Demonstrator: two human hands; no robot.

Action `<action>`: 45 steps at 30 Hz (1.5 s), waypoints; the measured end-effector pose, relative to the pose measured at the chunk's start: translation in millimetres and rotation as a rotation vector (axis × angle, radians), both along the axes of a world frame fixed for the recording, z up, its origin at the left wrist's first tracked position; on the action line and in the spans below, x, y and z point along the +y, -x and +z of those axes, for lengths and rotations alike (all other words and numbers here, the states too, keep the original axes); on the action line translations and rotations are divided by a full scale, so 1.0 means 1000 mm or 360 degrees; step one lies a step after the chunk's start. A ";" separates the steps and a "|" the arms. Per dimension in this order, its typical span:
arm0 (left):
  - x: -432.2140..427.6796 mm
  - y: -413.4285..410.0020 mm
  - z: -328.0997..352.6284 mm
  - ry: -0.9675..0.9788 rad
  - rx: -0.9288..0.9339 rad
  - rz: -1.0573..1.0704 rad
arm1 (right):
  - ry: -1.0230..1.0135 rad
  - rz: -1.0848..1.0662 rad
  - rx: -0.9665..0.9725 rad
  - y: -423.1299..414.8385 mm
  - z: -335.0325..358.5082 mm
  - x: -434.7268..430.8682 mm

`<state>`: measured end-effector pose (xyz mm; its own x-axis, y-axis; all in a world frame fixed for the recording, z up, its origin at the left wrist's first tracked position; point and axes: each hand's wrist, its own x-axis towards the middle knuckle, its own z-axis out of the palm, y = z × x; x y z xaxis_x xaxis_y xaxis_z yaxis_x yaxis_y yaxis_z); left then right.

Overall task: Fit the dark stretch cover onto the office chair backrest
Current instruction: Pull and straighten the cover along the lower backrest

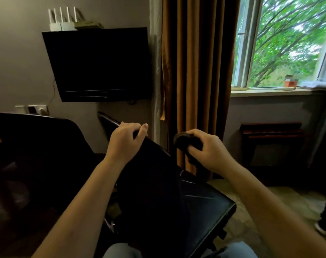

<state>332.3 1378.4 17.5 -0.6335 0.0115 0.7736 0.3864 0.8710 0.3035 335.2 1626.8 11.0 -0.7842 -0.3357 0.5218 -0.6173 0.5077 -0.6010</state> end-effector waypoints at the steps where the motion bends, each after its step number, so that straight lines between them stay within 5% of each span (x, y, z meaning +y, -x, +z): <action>1: -0.006 0.003 0.001 -0.0032 0.0014 0.0011 | -0.0039 0.0023 -0.0004 0.006 0.000 -0.008; 17: -0.086 0.068 -0.012 -0.1054 0.0133 -0.0479 | 0.0054 0.0594 0.0016 0.085 -0.006 -0.125; 27: -0.096 0.077 -0.015 -0.1130 0.0201 -0.0576 | 0.0103 0.0923 -0.0192 0.087 -0.026 -0.146; 35: -0.095 0.077 -0.016 -0.1163 0.0238 -0.0602 | 0.0225 0.0631 0.0186 0.132 -0.025 -0.190; 45: -0.092 0.080 -0.017 -0.1122 0.0278 -0.0564 | 0.0320 0.0692 -0.0092 0.082 -0.042 -0.154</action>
<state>252.3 1286.8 0.3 -0.5532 -0.3383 0.7613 0.6962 0.3141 0.6455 253.3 1472.9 -31.0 -0.6230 -0.5360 0.5697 -0.7094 0.0801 -0.7003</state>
